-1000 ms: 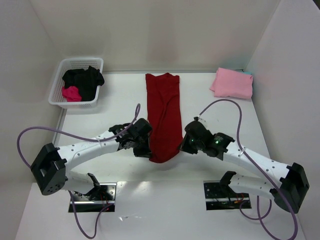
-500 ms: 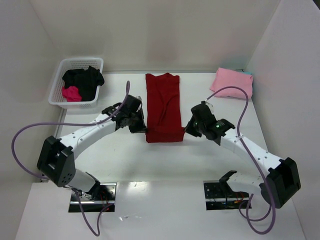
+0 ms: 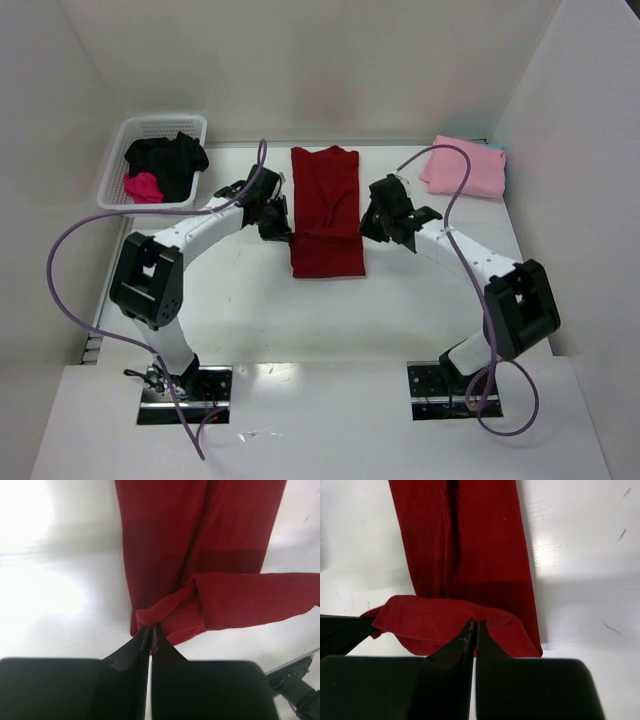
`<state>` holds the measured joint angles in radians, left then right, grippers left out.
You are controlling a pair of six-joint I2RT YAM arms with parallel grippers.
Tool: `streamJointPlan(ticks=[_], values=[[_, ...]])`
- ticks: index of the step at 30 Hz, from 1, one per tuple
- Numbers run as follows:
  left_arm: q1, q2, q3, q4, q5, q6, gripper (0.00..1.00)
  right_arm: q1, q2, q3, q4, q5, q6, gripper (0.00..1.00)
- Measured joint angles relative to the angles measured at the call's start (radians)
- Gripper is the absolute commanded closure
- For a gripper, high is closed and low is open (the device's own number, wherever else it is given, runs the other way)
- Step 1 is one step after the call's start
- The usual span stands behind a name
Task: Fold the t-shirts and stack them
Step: Fold the folded rectangular tshirt in 1/3 of the way
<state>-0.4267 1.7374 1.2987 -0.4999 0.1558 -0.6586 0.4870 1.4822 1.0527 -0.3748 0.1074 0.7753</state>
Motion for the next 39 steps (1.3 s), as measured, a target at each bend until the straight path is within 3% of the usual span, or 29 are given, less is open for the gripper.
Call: streamJointPlan(ticks=[18, 39], values=[[0.087, 0.241, 0.219, 0.022, 0.079, 0.087, 1.0, -0.099, 0.294, 0.194, 0.091, -0.04, -0.071, 1.0], [0.114, 0.377, 0.361, 0.022, 0.103, 0.14, 1.0, -0.117, 0.394, 0.246, 0.118, -0.039, -0.094, 1.0]])
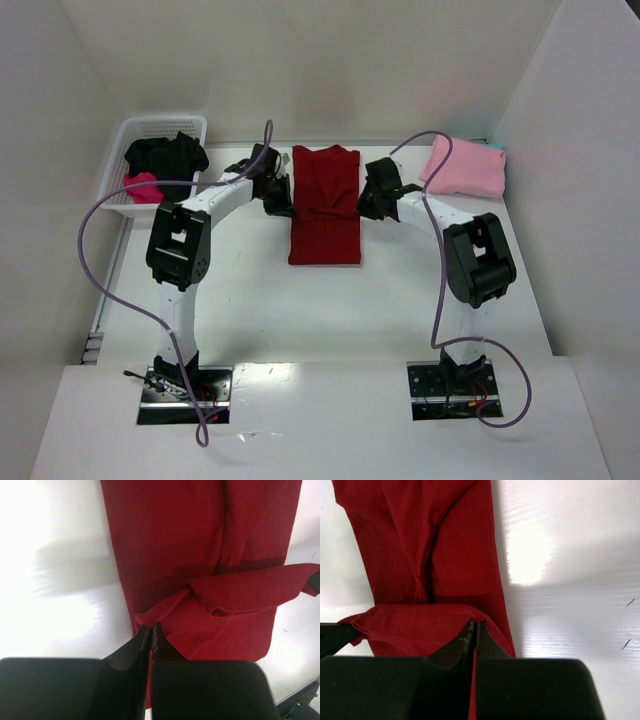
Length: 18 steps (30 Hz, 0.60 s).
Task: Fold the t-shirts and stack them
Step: Fold the folded rectangular tshirt in 1/3 of the way
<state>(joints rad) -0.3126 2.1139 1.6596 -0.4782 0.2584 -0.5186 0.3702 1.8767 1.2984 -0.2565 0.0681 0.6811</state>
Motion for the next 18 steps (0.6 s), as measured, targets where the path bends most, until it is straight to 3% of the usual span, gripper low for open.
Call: streamJointPlan(ticks=[8, 11, 13, 15, 18], values=[[0.007, 0.03, 0.029, -0.002, 0.007, 0.019, 0.99, -0.01, 0.043, 0.041, 0.018, 0.0, -0.014, 1.0], [0.013, 0.032, 0.032, -0.002, 0.008, 0.02, 0.9, -0.01, 0.058, 0.043, 0.02, -0.001, -0.014, 1.0], [0.016, 0.035, 0.037, -0.002, 0.01, 0.023, 0.82, -0.01, 0.063, 0.043, 0.022, -0.001, -0.014, 0.92], [0.016, 0.038, 0.041, 0.0, 0.01, 0.027, 0.62, -0.01, 0.064, 0.043, 0.025, 0.0, -0.019, 0.73], [0.02, 0.039, 0.043, 0.0, 0.013, 0.033, 0.5, -0.011, 0.064, 0.044, 0.032, -0.001, -0.025, 0.54]])
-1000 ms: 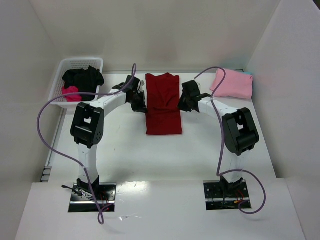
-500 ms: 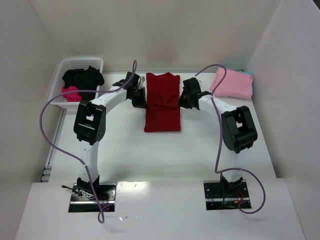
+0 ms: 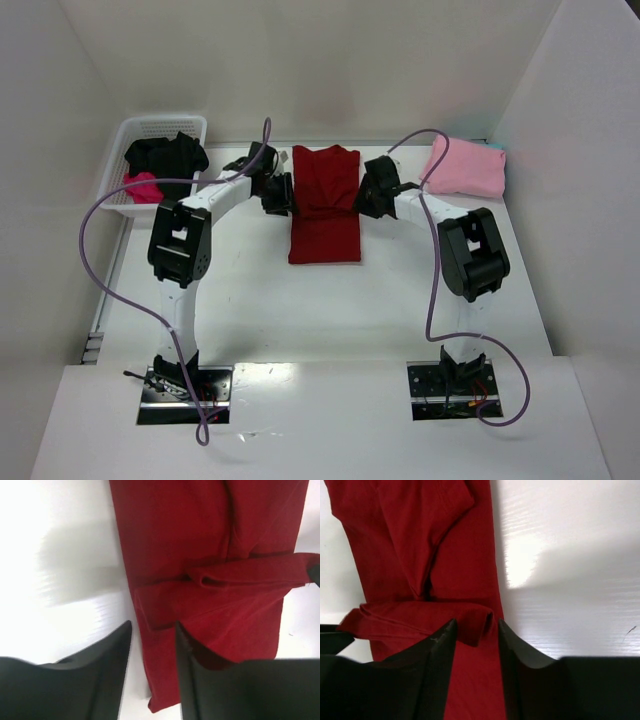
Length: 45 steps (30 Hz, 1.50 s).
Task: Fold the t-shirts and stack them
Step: Fold the folded rectangular tshirt in 1/3 of the way, then grab one side of the 2/3 rectangular tshirt with both arms
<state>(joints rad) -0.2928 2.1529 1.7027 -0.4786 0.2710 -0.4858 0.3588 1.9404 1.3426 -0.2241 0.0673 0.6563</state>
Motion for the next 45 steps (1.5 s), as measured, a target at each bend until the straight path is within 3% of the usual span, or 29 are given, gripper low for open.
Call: streamJointPlan(ticks=[10, 12, 14, 15, 16, 19, 20, 21, 22, 24, 25, 28, 34, 45], values=[[0.021, 0.004, 0.022, 0.002, 0.017, 0.014, 0.13, -0.016, 0.0, 0.008, 0.035, -0.01, -0.016, 0.23], [0.029, 0.004, 0.026, 0.006, 0.016, 0.016, 0.12, -0.021, 0.0, 0.012, 0.045, -0.008, -0.019, 0.25], [0.038, 0.002, 0.027, 0.01, 0.018, 0.017, 0.12, -0.026, -0.003, 0.013, 0.049, -0.007, -0.02, 0.37], [0.043, -0.002, 0.027, 0.01, 0.022, 0.017, 0.14, -0.03, -0.006, 0.011, 0.053, -0.008, -0.022, 0.61], [0.048, -0.006, 0.027, 0.01, 0.028, 0.018, 0.14, -0.032, -0.013, 0.01, 0.056, -0.012, -0.03, 0.71], [0.059, -0.036, 0.026, 0.018, 0.061, 0.033, 0.18, -0.033, -0.053, -0.009, 0.083, -0.041, -0.034, 0.9], [0.061, -0.051, 0.02, 0.033, 0.076, 0.039, 0.18, -0.034, -0.068, -0.011, 0.09, -0.058, -0.038, 0.9], [0.063, -0.067, 0.01, 0.048, 0.085, 0.043, 0.18, -0.034, -0.08, -0.011, 0.103, -0.076, -0.043, 0.88], [0.063, -0.085, -0.005, 0.061, 0.099, 0.046, 0.15, -0.034, -0.088, -0.011, 0.117, -0.092, -0.047, 0.71], [0.062, -0.11, -0.025, 0.076, 0.129, 0.063, 0.1, -0.034, -0.093, -0.011, 0.136, -0.121, -0.055, 0.61], [0.062, -0.116, -0.03, 0.079, 0.137, 0.068, 0.08, -0.034, -0.093, -0.011, 0.135, -0.13, -0.062, 0.49], [0.053, -0.123, -0.061, 0.089, 0.142, 0.089, 0.03, -0.034, -0.092, -0.02, 0.124, -0.129, -0.075, 0.36], [0.035, -0.227, -0.275, 0.06, 0.135, 0.093, 0.02, -0.034, -0.162, -0.124, 0.079, -0.124, -0.093, 0.27], [-0.136, -0.393, -0.475, 0.024, 0.116, 0.048, 0.01, 0.018, -0.333, -0.292, -0.081, -0.125, -0.082, 0.27]])
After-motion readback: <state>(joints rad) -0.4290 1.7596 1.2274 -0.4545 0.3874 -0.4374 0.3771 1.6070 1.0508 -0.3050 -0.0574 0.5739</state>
